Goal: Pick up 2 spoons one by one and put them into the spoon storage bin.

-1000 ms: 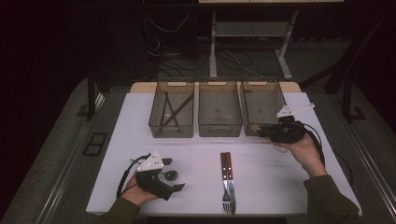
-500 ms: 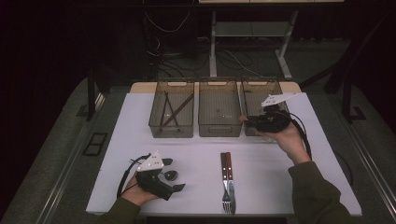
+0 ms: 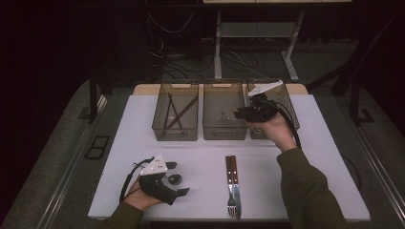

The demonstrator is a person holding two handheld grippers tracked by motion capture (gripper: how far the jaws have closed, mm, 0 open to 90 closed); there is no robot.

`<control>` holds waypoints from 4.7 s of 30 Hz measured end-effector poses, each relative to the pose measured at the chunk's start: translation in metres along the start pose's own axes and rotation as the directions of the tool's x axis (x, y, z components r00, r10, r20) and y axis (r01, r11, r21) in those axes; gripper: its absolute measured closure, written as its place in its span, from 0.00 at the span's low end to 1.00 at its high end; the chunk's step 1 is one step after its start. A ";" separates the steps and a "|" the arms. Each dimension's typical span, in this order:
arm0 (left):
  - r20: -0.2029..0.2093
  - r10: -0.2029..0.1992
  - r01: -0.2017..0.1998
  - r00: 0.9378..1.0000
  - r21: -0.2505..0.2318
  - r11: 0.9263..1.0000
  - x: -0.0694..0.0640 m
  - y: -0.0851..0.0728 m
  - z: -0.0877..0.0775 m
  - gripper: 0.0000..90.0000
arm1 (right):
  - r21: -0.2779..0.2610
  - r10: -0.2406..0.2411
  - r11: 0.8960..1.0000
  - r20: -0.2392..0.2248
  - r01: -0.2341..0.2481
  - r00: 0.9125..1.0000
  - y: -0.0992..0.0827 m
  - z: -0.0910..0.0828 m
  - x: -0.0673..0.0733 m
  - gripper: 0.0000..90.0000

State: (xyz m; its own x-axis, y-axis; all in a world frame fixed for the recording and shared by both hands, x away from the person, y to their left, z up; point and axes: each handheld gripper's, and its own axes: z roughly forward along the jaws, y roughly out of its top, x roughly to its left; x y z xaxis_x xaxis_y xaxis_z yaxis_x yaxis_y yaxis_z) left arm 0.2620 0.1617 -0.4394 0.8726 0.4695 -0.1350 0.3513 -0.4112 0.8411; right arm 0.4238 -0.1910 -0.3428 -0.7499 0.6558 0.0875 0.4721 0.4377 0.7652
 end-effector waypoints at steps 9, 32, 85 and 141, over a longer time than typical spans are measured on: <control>0.003 0.000 0.000 1.000 -0.010 1.000 0.000 0.001 0.000 0.00 | 0.013 0.016 1.000 0.020 -0.017 1.000 0.019 0.022 -0.008 0.82; 0.013 0.006 -0.006 1.000 -0.012 1.000 0.000 0.001 -0.001 0.00 | 0.097 0.043 0.994 0.032 -0.046 0.999 0.018 0.083 -0.013 0.82; -0.008 -0.008 0.008 1.000 0.001 1.000 0.002 0.000 -0.003 0.00 | -0.158 0.067 0.985 0.010 -0.065 0.998 -0.106 -0.040 0.026 0.15; -0.257 -0.100 0.162 0.961 0.235 0.958 0.084 -0.019 -0.057 0.99 | -0.098 0.047 0.994 0.102 -0.037 0.994 -0.197 -0.073 0.049 0.15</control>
State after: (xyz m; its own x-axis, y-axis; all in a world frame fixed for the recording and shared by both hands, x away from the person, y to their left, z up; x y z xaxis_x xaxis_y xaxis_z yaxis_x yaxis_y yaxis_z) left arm 0.3094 0.2538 -0.4368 0.7162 0.6934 -0.0789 0.5582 -0.5013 0.6611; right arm 0.2604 -0.2894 -0.4427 -0.6757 0.7349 0.0579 0.4515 0.3505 0.8205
